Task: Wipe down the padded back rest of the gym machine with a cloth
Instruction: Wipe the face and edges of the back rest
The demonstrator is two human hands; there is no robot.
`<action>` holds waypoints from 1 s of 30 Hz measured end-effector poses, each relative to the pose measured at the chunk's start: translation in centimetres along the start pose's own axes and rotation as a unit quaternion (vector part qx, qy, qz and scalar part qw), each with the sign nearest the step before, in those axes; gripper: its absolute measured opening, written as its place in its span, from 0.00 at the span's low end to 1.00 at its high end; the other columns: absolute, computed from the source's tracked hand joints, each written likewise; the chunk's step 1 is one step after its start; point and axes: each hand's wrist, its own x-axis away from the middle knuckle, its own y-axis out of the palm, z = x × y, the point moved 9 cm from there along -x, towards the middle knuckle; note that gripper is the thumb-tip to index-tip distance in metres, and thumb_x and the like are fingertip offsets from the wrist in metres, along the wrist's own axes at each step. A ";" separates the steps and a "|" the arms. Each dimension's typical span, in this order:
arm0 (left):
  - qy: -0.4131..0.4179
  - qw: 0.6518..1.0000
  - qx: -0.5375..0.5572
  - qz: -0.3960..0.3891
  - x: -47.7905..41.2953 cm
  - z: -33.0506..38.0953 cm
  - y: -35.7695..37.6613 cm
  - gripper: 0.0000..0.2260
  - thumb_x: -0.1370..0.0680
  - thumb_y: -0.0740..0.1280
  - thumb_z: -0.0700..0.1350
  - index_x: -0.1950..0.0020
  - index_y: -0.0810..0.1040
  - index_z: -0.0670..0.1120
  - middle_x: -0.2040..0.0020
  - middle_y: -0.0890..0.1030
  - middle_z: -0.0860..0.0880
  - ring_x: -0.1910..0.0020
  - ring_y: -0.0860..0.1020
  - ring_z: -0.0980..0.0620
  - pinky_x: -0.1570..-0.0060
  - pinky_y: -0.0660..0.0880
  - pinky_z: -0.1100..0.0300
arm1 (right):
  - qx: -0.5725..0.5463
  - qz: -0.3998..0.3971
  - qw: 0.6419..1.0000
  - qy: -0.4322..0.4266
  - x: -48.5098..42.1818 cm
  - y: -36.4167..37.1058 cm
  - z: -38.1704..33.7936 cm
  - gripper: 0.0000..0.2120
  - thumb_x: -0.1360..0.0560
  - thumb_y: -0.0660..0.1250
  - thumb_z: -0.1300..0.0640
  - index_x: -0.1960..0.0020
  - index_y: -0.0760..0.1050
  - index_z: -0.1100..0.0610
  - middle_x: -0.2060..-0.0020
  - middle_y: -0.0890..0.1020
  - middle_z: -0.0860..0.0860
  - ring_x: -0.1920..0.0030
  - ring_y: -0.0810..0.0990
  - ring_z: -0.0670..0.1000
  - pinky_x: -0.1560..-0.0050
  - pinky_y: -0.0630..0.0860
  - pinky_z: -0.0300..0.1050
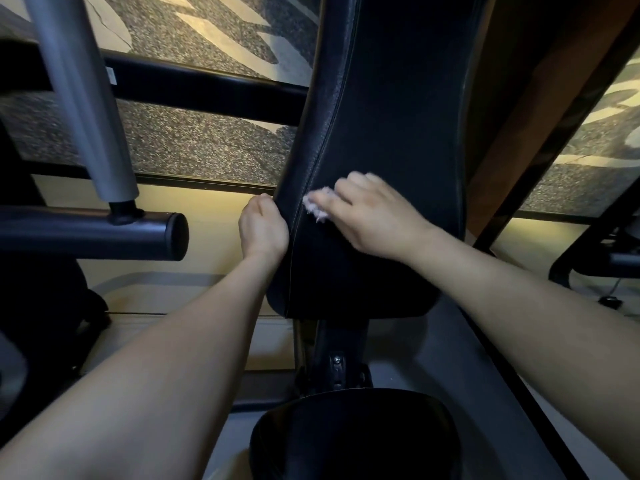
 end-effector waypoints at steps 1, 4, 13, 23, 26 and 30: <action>-0.004 1.000 0.002 -0.013 -0.1 -0.1 0.1 0.15 0.16 0.52 0.42 0.54 0.75 0.39 0.49 0.79 0.37 0.50 0.74 0.40 0.43 0.71 0.50 | 0.003 0.015 1.000 0.026 -0.7 -0.4 0.9 0.17 0.18 0.60 0.56 0.31 0.75 0.57 0.57 0.75 0.54 0.57 0.72 0.57 0.56 0.71 0.53; -0.013 0.998 0.008 -0.064 -0.3 -0.9 0.4 0.16 0.17 0.53 0.47 0.47 0.77 0.39 0.46 0.80 0.40 0.46 0.76 0.40 0.37 0.73 0.46 | -0.031 0.050 0.987 0.149 -1.3 -0.4 1.8 0.18 0.19 0.62 0.58 0.30 0.74 0.58 0.56 0.75 0.56 0.56 0.73 0.59 0.53 0.75 0.57; 0.002 0.991 0.048 -0.122 3.2 -5.1 -2.1 0.10 0.16 0.58 0.50 0.38 0.76 0.54 0.39 0.79 0.48 0.41 0.77 0.51 0.41 0.76 0.52 | -0.007 -0.019 1.000 -0.020 -1.4 1.0 -2.7 0.17 0.19 0.60 0.52 0.34 0.75 0.57 0.57 0.76 0.55 0.57 0.73 0.59 0.57 0.66 0.52; -0.032 0.986 0.063 -0.151 3.1 -6.4 -1.9 0.10 0.17 0.58 0.56 0.40 0.76 0.60 0.41 0.81 0.51 0.41 0.78 0.52 0.42 0.75 0.54 | 0.011 -0.047 0.999 0.002 -4.1 1.9 -5.2 0.12 0.21 0.61 0.52 0.44 0.77 0.56 0.59 0.76 0.54 0.56 0.76 0.61 0.55 0.69 0.52; -0.050 0.985 0.062 -0.155 3.2 -6.9 -2.0 0.10 0.16 0.58 0.57 0.41 0.76 0.59 0.40 0.80 0.51 0.41 0.77 0.50 0.43 0.74 0.54 | 0.092 -0.031 0.995 0.013 -6.3 0.3 -2.3 0.13 0.20 0.59 0.50 0.46 0.78 0.55 0.60 0.79 0.54 0.57 0.77 0.60 0.56 0.68 0.52; -0.082 0.981 0.078 -0.160 3.5 -7.4 -2.2 0.10 0.18 0.59 0.58 0.43 0.78 0.59 0.44 0.82 0.52 0.43 0.78 0.51 0.42 0.76 0.52 | 0.152 0.004 0.978 0.141 -7.5 -0.6 0.1 0.13 0.20 0.59 0.51 0.47 0.78 0.57 0.59 0.80 0.56 0.58 0.78 0.61 0.56 0.68 0.52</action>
